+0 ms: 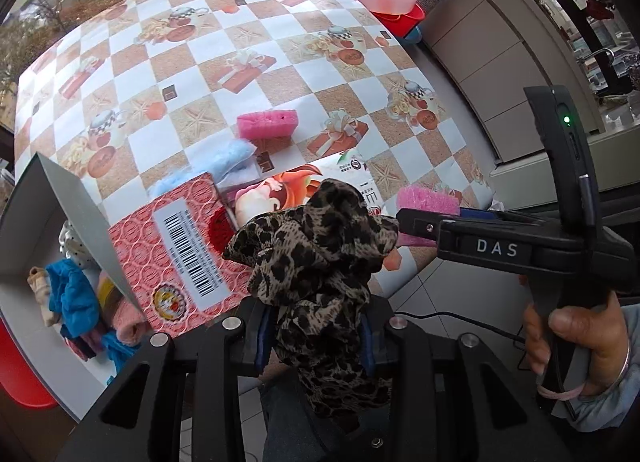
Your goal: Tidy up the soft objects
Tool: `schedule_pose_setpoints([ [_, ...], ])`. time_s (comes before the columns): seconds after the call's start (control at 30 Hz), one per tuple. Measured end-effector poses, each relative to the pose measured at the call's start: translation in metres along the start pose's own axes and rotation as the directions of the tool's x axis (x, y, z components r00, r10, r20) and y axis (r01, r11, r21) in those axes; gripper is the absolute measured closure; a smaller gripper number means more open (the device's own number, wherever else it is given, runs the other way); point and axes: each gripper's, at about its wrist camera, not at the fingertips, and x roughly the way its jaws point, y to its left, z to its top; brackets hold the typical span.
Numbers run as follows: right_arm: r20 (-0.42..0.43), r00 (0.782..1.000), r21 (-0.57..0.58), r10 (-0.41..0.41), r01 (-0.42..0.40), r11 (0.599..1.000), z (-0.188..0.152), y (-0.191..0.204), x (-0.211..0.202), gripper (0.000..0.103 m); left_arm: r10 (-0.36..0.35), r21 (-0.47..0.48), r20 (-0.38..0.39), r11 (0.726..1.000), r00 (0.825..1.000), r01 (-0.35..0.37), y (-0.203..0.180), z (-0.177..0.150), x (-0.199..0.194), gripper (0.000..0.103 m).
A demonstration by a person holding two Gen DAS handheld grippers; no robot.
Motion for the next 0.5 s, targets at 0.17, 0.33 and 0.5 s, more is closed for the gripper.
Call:
schedule_pose_setpoints([
  [0.17,-0.002,1.0,-0.062,0.011,-0.011,0.998,-0.011,0.029,-0.002,0.029,-0.002,-0.043,0.048,0.999,0.999,0.004,0.021,-0.018,-0.017,0.066],
  [0.33,0.021,1.0,-0.133,0.013,-0.011,0.991,-0.016,0.058,-0.011,0.029,0.006,-0.1,0.095,0.995,0.995,0.003,0.041,-0.034,-0.034,0.066],
  [0.5,0.038,0.999,-0.188,0.03,-0.023,0.982,-0.019,0.085,-0.019,0.029,0.025,-0.18,0.13,0.984,0.991,-0.001,0.067,-0.048,-0.047,0.066],
])
